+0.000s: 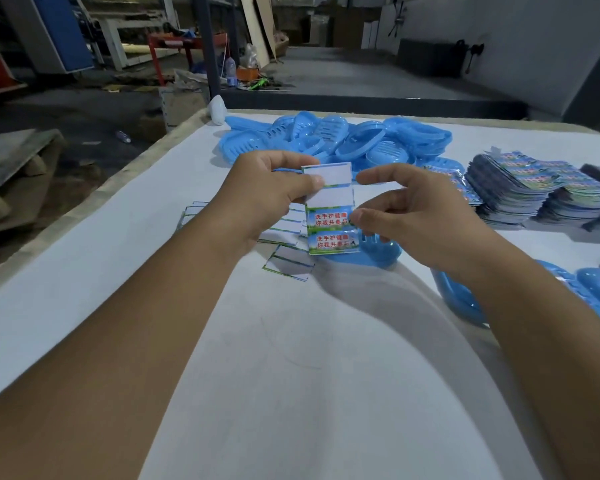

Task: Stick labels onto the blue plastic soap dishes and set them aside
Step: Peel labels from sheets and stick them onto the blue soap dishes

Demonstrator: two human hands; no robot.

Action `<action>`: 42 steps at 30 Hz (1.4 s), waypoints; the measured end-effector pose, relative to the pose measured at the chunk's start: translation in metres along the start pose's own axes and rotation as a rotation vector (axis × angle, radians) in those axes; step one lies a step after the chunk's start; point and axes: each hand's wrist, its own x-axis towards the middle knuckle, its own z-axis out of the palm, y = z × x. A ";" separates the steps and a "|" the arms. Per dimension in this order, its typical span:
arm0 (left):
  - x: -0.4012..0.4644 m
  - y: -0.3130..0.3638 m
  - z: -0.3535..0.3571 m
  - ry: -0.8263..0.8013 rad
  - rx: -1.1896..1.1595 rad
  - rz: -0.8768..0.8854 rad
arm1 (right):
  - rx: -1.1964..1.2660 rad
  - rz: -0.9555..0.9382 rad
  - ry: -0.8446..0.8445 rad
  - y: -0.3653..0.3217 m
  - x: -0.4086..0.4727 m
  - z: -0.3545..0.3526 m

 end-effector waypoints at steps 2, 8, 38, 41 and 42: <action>0.000 -0.001 0.003 -0.007 0.013 -0.018 | 0.000 0.014 0.035 0.000 0.001 0.000; -0.004 -0.001 0.004 -0.030 0.108 -0.009 | 0.052 0.072 0.199 0.003 0.006 -0.005; -0.014 -0.001 0.016 -0.181 0.196 0.161 | -0.138 -0.039 0.094 -0.002 0.000 0.003; -0.015 -0.002 0.017 -0.168 0.191 0.153 | -0.113 -0.022 0.106 -0.002 0.000 0.003; -0.014 -0.002 0.017 -0.159 0.190 0.148 | -0.109 -0.014 0.107 -0.002 0.001 0.003</action>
